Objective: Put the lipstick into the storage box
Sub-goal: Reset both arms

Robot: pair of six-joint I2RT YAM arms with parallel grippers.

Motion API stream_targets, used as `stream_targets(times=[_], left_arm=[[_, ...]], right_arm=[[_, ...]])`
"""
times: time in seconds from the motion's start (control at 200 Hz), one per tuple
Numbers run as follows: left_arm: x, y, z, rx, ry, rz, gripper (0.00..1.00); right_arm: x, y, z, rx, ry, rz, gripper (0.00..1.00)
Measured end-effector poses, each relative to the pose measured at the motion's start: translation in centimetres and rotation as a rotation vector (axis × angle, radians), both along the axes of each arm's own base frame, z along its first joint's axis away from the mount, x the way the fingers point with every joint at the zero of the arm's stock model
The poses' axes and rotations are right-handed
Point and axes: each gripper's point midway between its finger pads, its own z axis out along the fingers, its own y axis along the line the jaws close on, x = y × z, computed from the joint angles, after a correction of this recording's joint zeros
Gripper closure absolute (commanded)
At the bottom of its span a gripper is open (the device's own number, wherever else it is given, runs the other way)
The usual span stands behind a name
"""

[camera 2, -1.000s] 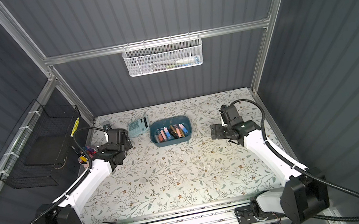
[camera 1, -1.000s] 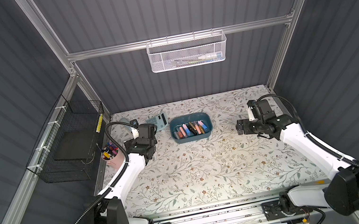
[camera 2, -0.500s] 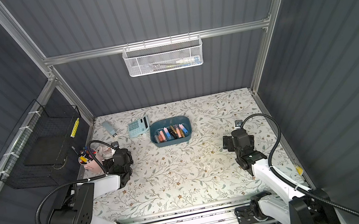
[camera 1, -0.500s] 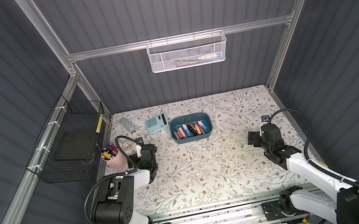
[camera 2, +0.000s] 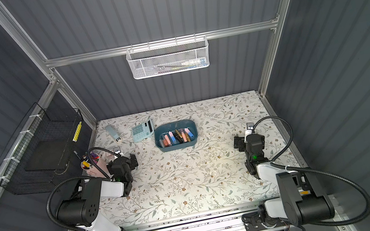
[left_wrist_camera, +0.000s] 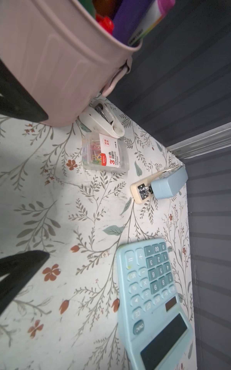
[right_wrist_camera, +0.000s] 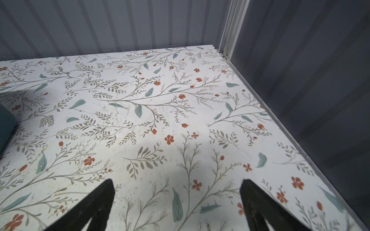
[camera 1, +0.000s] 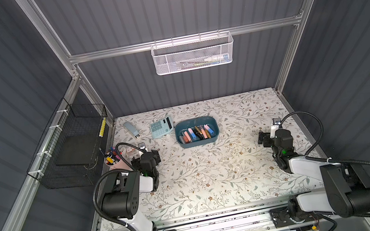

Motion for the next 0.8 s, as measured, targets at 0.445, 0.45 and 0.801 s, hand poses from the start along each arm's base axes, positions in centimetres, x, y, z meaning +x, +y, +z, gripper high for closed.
stream_targets(times=[0.445,0.45,0.801], left_arm=[[0.2,0.0,-0.6,-0.033,0.006,-0.043,0.00],[0.2,0.0,-0.6,-0.033,0.006,-0.043,0.00],[0.2,-0.1,-0.6,-0.037,0.007,-0.051,0.00]], right_arm=[[1.3,0.2,-0.2,0.088,-0.062,0.134,0.01],[1.3,0.2,-0.2,0.087,-0.062,0.134,0.01],[1.3,0.7,-0.1,0.103,-0.065,0.157,0.01]])
